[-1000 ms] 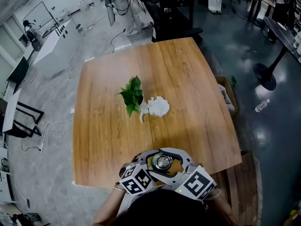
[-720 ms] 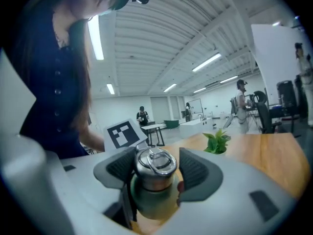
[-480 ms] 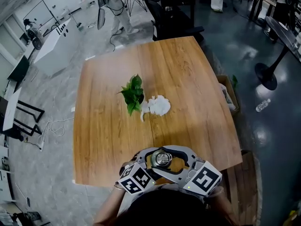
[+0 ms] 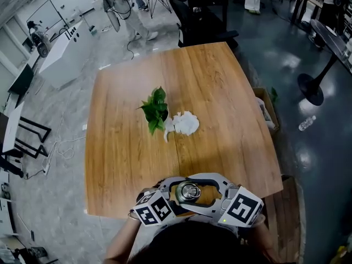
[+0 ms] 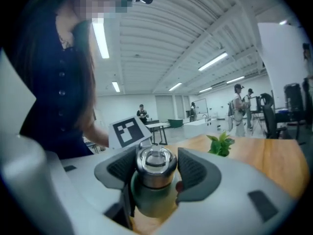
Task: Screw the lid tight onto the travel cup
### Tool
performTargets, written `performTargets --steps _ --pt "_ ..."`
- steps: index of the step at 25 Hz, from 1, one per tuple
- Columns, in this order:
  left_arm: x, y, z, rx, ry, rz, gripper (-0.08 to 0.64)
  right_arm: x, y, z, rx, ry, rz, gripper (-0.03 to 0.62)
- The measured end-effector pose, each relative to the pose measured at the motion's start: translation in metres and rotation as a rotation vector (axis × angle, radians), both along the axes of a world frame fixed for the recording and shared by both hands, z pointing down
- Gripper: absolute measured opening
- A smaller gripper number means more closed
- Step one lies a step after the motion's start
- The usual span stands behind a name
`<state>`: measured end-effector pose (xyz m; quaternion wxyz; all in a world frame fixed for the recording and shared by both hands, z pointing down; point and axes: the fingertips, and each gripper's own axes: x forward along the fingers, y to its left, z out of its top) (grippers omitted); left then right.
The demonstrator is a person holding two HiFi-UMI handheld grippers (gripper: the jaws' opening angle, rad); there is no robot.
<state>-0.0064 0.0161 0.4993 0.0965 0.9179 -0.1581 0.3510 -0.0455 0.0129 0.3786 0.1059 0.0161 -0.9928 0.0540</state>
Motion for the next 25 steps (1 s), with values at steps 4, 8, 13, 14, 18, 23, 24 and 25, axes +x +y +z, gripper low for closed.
performTargets --steps 4,8,13,14,18,23,24,25 --pt "-0.015 -0.034 0.005 0.066 -0.049 -0.267 0.391 -0.005 -0.023 0.004 0.044 -0.027 0.249 0.267" --pt "-0.012 -0.022 0.004 0.041 -0.020 -0.192 0.391 -0.010 -0.012 0.002 0.054 -0.031 0.179 0.265" --pt "0.002 0.016 0.000 -0.002 -0.031 0.092 0.392 -0.007 0.018 0.008 -0.013 0.032 -0.093 0.265" --pt "0.003 0.013 0.002 0.004 -0.035 0.081 0.392 -0.008 0.017 0.008 0.000 0.036 -0.080 0.265" --pt "0.005 0.001 0.008 0.007 -0.026 -0.022 0.391 -0.017 0.009 0.013 0.083 0.056 0.029 0.265" --pt "0.002 0.002 0.002 -0.011 0.014 -0.056 0.391 -0.013 0.004 0.005 0.021 -0.012 0.058 0.265" --pt "0.000 0.003 0.001 -0.004 0.009 -0.037 0.391 -0.012 0.004 0.003 0.002 -0.019 0.043 0.265" --pt "-0.002 0.004 0.000 0.007 -0.003 -0.009 0.391 -0.011 0.006 0.002 -0.016 -0.020 0.015 0.265"
